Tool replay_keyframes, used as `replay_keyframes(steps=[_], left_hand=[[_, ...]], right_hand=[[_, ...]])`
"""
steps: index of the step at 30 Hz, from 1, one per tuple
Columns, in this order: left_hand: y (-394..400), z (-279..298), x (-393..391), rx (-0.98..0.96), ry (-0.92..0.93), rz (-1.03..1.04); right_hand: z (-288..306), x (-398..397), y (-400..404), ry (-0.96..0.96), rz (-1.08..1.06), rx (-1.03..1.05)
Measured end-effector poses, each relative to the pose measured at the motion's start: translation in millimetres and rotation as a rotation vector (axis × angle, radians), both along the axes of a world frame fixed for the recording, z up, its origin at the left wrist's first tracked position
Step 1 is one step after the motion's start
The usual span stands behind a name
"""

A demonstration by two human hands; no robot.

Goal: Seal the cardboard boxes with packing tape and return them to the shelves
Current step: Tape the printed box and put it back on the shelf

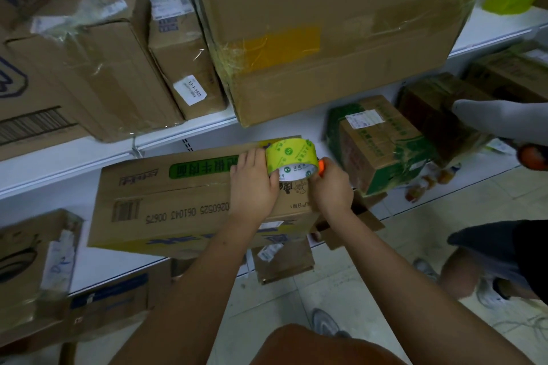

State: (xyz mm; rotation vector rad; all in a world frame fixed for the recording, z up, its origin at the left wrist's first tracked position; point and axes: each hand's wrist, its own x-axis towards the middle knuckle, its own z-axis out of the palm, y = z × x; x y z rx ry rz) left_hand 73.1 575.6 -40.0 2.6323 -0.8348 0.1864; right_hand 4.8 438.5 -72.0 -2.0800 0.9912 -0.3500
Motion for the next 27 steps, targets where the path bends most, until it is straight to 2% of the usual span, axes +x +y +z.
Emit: replay_keyframes(steps=[4, 8, 12, 15, 19, 27], left_hand=[[31, 14, 7, 0.004, -0.007, 0.068], [85, 12, 20, 0.034, -0.118, 0.091], [87, 0, 20, -0.216, 0.097, 0.006], [90, -7, 21, -0.272, 0.141, -0.018], [89, -6, 20, -0.282, 0.123, -0.02], [86, -10, 33, -0.203, 0.075, -0.014]], right_hand=[[6, 6, 3, -0.003, -0.021, -0.025], [8, 7, 11, 0.04, 0.006, -0.112], [6, 9, 21, 0.034, -0.009, -0.076], [7, 10, 24, 0.015, -0.047, -0.061], [7, 9, 35, -0.063, -0.106, -0.035], [4, 18, 40, -0.017, -0.07, -0.188]])
